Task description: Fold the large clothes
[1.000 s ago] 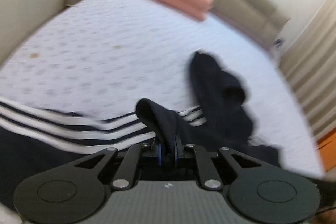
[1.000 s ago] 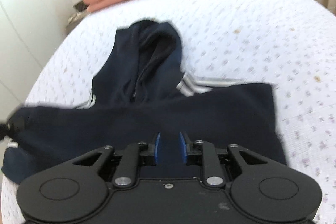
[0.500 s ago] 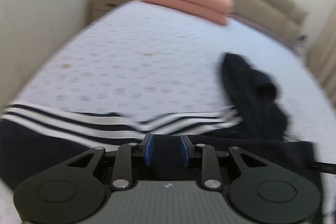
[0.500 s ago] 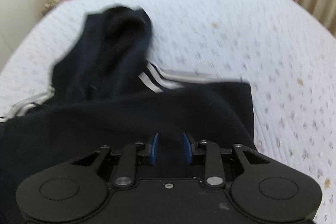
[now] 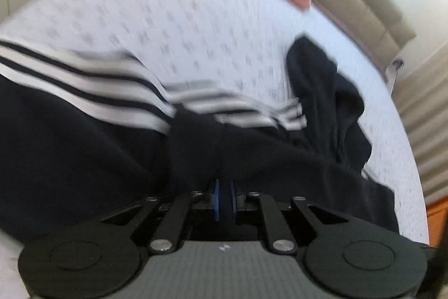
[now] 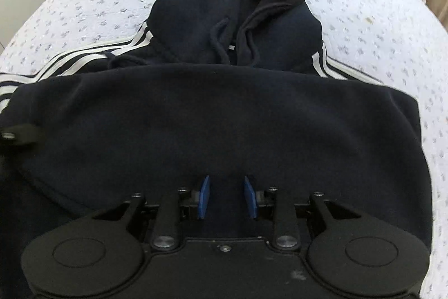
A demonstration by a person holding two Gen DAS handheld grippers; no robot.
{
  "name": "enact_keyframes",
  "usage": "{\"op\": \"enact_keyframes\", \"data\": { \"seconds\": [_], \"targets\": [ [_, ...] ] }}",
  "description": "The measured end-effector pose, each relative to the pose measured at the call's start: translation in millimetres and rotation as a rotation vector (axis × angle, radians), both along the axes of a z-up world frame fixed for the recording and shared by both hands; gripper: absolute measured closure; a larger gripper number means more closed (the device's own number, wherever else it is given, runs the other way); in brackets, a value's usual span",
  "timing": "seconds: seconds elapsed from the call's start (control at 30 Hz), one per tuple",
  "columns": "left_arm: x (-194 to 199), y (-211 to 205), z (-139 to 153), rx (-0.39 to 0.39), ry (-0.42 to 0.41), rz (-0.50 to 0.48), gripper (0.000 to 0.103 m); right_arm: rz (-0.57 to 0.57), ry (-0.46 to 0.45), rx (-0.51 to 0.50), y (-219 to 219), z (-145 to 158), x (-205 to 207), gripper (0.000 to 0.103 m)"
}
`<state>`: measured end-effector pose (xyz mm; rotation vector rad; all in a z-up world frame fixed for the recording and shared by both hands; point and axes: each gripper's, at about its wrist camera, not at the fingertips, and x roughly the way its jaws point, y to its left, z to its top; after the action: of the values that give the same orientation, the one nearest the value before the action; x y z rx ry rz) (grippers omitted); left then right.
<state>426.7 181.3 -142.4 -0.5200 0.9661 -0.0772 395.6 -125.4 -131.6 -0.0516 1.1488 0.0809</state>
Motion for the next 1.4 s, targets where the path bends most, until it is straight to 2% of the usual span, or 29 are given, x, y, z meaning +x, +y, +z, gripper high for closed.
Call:
{"op": "enact_keyframes", "data": {
  "seconds": [0.07, 0.13, 0.23, 0.33, 0.43, 0.57, 0.63, 0.7, 0.77, 0.9, 1.0, 1.07, 1.13, 1.17, 1.23, 1.27, 1.33, 1.4],
  "targets": [
    [-17, 23, 14, 0.023, -0.014, 0.060, 0.089, 0.011, 0.005, 0.012, -5, 2, -1, 0.066],
    [-34, 58, 26, 0.075, -0.016, 0.155, 0.078, 0.027, 0.012, 0.003, -6, 4, 0, 0.060],
    [-55, 113, 35, 0.186, 0.018, 0.326, 0.065, 0.033, 0.021, -0.012, -2, 0, 10, 0.058],
    [-74, 172, 34, 0.195, 0.075, 0.522, 0.061, 0.047, 0.013, -0.034, 0, -2, 11, 0.058],
    [-87, 216, 28, 0.181, 0.096, 0.666, 0.058, 0.062, 0.004, -0.057, 3, -2, 9, 0.058],
    [-89, 270, 8, 0.069, 0.109, 0.814, 0.049, 0.071, 0.009, -0.067, 4, 0, 9, 0.058],
    [-85, 301, -8, -0.044, 0.102, 0.857, 0.035, 0.078, 0.011, -0.072, 4, 0, 10, 0.056],
    [-85, 328, -23, -0.154, 0.147, 0.894, 0.031, 0.078, 0.009, -0.079, 4, 0, 10, 0.052],
    [-82, 347, -40, -0.252, 0.182, 0.882, 0.030, 0.073, 0.006, -0.081, 3, -1, 10, 0.050],
    [-71, 362, -61, -0.259, 0.242, 0.836, 0.030, 0.062, 0.006, -0.084, 3, -1, 10, 0.049],
    [-70, 374, -83, -0.347, 0.245, 0.865, 0.027, 0.066, 0.005, -0.094, 4, 0, 10, 0.049],
    [-74, 379, -98, -0.452, 0.226, 0.916, 0.039, 0.065, 0.007, -0.102, 6, 0, 10, 0.049],
    [-80, 380, -108, -0.508, 0.194, 0.960, 0.095, 0.066, 0.011, -0.109, 7, 1, 11, 0.049],
    [-82, 380, -108, -0.500, 0.176, 0.971, 0.095, 0.068, 0.013, -0.111, 7, 1, 12, 0.049],
    [-85, 374, -97, -0.424, 0.092, 0.978, 0.098, 0.073, 0.013, -0.120, 8, 1, 12, 0.049],
    [-87, 369, -84, -0.375, 0.039, 0.967, 0.098, 0.079, 0.012, -0.126, 8, 1, 12, 0.049],
    [-88, 362, -61, -0.343, -0.051, 0.938, 0.098, 0.087, 0.009, -0.135, 10, 1, 12, 0.049],
    [-87, 345, -26, -0.301, -0.144, 0.870, 0.098, 0.089, 0.008, -0.131, 9, 2, 12, 0.049]
  ]
}}
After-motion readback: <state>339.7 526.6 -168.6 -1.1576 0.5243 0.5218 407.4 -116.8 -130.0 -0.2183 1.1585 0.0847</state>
